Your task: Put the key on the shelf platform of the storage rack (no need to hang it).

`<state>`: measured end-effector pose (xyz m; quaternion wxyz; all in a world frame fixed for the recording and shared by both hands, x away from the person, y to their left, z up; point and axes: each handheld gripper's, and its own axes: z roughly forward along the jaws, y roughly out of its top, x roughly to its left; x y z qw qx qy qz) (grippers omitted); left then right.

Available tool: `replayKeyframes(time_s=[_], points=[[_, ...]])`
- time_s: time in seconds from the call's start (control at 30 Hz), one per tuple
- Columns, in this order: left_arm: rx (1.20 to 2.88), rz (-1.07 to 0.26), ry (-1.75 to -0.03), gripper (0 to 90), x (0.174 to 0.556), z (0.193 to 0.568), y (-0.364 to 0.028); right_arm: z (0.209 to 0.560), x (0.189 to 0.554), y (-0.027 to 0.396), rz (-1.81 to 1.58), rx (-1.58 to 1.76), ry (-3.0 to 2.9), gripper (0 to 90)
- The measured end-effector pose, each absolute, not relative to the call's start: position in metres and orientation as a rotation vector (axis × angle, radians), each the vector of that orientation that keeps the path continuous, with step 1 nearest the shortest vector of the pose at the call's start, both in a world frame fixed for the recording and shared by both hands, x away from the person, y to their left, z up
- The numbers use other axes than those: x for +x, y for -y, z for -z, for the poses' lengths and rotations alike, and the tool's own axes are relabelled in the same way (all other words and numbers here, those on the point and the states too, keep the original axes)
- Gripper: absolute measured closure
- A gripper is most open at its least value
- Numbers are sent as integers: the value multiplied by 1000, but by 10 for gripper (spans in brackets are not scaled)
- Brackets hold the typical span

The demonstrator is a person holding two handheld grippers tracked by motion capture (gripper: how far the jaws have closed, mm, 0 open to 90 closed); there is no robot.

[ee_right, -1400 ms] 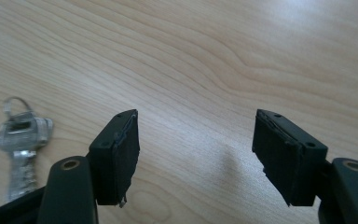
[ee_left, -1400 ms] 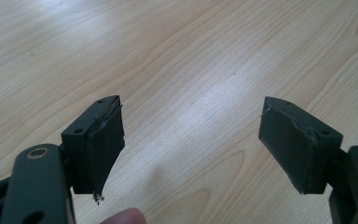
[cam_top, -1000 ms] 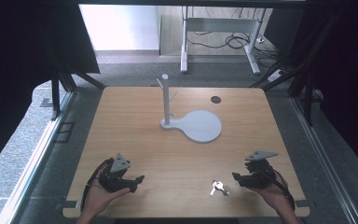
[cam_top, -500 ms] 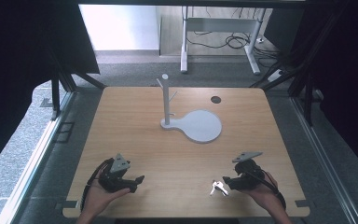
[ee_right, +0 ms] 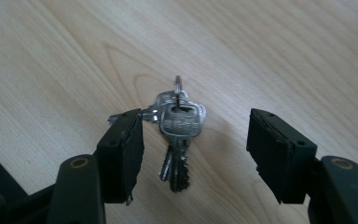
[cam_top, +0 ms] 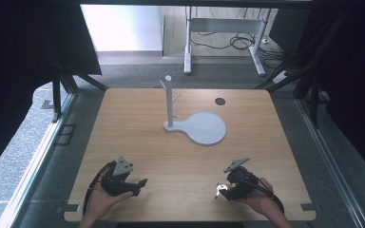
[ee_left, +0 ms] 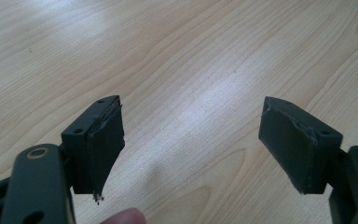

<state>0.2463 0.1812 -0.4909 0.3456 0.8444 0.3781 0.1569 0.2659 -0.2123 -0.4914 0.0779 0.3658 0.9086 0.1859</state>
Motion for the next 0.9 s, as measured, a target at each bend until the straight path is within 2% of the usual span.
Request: replayKeyframes(time_s=[0.6, 0.9], points=[[2189, -410, -985, 224, 247, 491, -183, 498, 272, 198, -462, 1017, -2808, 451], [2192, -410, -983, 224, 247, 491, -183, 495, 278, 192, -455, 1012, -2813, 524]])
